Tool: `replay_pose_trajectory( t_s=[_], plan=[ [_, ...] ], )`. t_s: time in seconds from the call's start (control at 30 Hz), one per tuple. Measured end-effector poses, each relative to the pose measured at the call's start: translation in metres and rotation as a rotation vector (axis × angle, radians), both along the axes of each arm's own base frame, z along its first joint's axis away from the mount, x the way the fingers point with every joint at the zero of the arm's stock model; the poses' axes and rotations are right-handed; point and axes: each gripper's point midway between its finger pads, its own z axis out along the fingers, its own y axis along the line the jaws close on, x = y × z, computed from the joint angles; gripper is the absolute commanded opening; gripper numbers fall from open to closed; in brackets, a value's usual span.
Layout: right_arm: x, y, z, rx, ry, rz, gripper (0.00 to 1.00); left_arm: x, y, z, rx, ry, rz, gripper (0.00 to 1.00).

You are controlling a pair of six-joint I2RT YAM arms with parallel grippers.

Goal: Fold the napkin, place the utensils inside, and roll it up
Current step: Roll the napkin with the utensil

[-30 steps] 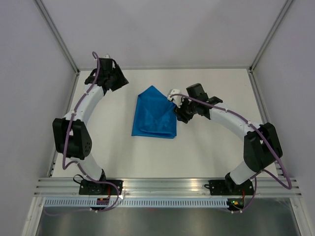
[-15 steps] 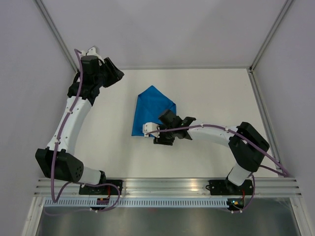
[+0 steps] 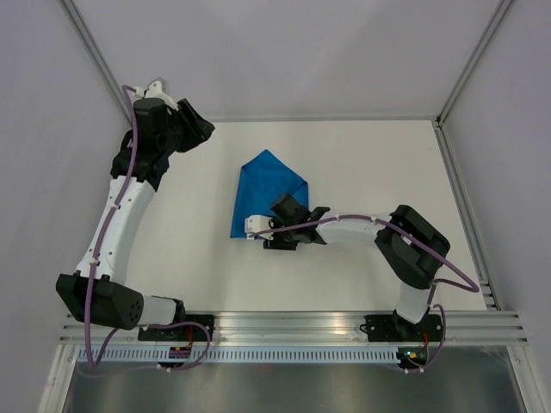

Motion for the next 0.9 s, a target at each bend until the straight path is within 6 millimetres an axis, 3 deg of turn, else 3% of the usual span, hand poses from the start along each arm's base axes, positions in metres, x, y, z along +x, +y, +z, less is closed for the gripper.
replay_pose_trajectory(
  t_s=[0.37,0.6,0.73,0.9],
  plan=[
    [0.021,0.017,0.0,0.023,-0.066,0.003,0.44,-0.006,-0.004,-0.012,0.019,0.017,-0.046,0.56],
    [0.023,0.019,-0.001,0.026,-0.073,0.011,0.39,-0.018,-0.009,-0.045,0.037,0.06,-0.098,0.51],
    [0.025,0.021,-0.002,0.024,-0.075,0.024,0.37,-0.034,-0.009,-0.075,0.048,0.103,-0.122,0.51],
    [0.034,0.022,-0.001,0.031,-0.076,0.021,0.46,-0.043,-0.011,-0.1,0.057,0.129,-0.149,0.51]
  ],
)
